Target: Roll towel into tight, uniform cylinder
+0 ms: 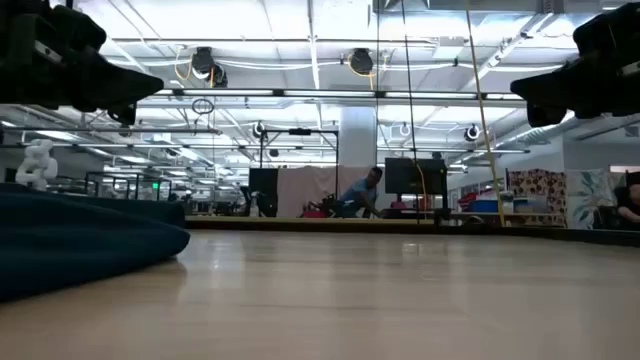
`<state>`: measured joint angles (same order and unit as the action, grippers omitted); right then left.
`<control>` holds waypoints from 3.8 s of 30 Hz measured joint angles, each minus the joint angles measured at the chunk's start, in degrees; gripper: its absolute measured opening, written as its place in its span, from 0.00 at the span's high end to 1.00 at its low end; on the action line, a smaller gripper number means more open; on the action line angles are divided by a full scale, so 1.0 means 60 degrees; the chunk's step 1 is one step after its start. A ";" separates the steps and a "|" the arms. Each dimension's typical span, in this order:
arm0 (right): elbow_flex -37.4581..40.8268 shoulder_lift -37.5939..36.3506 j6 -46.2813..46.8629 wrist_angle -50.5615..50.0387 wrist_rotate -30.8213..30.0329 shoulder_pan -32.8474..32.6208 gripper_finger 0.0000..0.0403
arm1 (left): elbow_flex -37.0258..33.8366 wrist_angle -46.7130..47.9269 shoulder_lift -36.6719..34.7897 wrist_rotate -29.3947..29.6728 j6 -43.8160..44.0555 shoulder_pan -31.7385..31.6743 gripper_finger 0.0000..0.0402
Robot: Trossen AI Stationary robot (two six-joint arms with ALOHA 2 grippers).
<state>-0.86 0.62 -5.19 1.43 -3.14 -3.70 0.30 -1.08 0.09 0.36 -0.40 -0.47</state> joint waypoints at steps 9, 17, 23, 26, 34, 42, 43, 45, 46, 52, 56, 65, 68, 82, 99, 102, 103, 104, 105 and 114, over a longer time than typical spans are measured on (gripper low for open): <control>0.0000 -0.0003 0.0000 0.0000 0.0000 0.0003 1.00 | 0.0000 0.0000 0.0002 0.0004 0.0000 -0.0004 1.00; 0.0000 0.0000 0.0003 0.0000 -0.0001 0.0000 1.00 | 0.0003 0.0000 -0.0001 0.0000 0.0000 0.0000 1.00; 0.0000 -0.0004 0.0000 0.0000 0.0000 0.0000 1.00 | 0.0000 0.0000 -0.0001 0.0001 0.0000 -0.0001 1.00; -0.0002 -0.0001 0.0003 0.0001 -0.0001 0.0001 1.00 | 0.0001 0.0002 0.0000 0.0002 0.0000 -0.0004 1.00; 0.0000 0.0000 0.0000 0.0003 -0.0004 0.0000 1.00 | 0.0001 0.0000 0.0000 0.0000 0.0000 -0.0002 1.00; 0.0000 -0.0004 0.0000 0.0000 -0.0004 0.0000 1.00 | 0.0000 0.0000 -0.0001 0.0001 0.0000 -0.0004 1.00; 0.0000 -0.0003 0.0002 0.0000 -0.0002 0.0000 1.00 | 0.0000 0.0000 0.0002 0.0000 0.0000 -0.0004 1.00; 0.0000 -0.0001 0.0003 0.0000 0.0000 0.0003 1.00 | 0.0002 0.0002 -0.0002 0.0000 0.0000 -0.0002 1.00; -0.0001 -0.0001 0.0002 0.0000 0.0000 0.0001 1.00 | 0.0000 0.0003 -0.0002 0.0004 0.0000 -0.0001 1.00; -0.0002 -0.0002 0.0000 0.0000 -0.0003 0.0000 1.00 | 0.0002 0.0000 0.0001 0.0004 0.0000 -0.0004 1.00; 0.0000 0.0000 0.0003 0.0000 -0.0003 0.0003 1.00 | 0.0000 0.0000 -0.0001 0.0004 0.0000 0.0000 1.00; 0.0000 -0.0002 0.0001 0.0001 -0.0002 0.0001 1.00 | 0.0002 0.0000 0.0000 0.0004 0.0000 0.0000 1.00; 0.0000 -0.0003 0.0001 0.0000 -0.0003 0.0000 1.00 | 0.0003 0.0003 -0.0002 0.0004 0.0000 -0.0004 1.00; 0.0000 -0.0003 0.0004 0.0000 0.0000 0.0000 1.00 | 0.0002 0.0000 -0.0001 0.0004 0.0000 0.0000 1.00; 0.0000 -0.0003 0.0000 0.0000 -0.0003 0.0003 1.00 | 0.0003 -0.0167 0.0002 0.0004 -0.0010 -0.0004 1.00; 0.0000 0.0000 0.0000 0.0000 0.0000 0.0000 1.00 | 0.0091 -0.0700 0.0000 0.0193 0.0070 -0.0002 1.00; 0.0000 -0.0004 0.0002 0.0002 -0.0002 0.0000 1.00 | 0.0207 -0.0659 0.0002 0.0251 0.0241 -0.0004 1.00; -0.0002 -0.0002 0.0002 0.0000 -0.0001 0.0001 1.00 | 0.0392 -0.0628 0.0007 0.0277 0.0305 -0.0004 1.00; -0.0002 -0.0004 0.0003 0.0000 0.0000 0.0001 1.00 | 0.0602 -0.0701 0.0030 0.0277 0.0394 -0.0003 1.00; 0.0000 -0.0001 0.0000 0.0006 -0.0004 0.0001 1.00 | 0.3245 0.0868 0.1467 0.0364 0.0448 0.0000 1.00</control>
<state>-0.86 0.62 -5.19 1.47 -3.16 -3.70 19.77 4.13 8.89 2.54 2.28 -0.47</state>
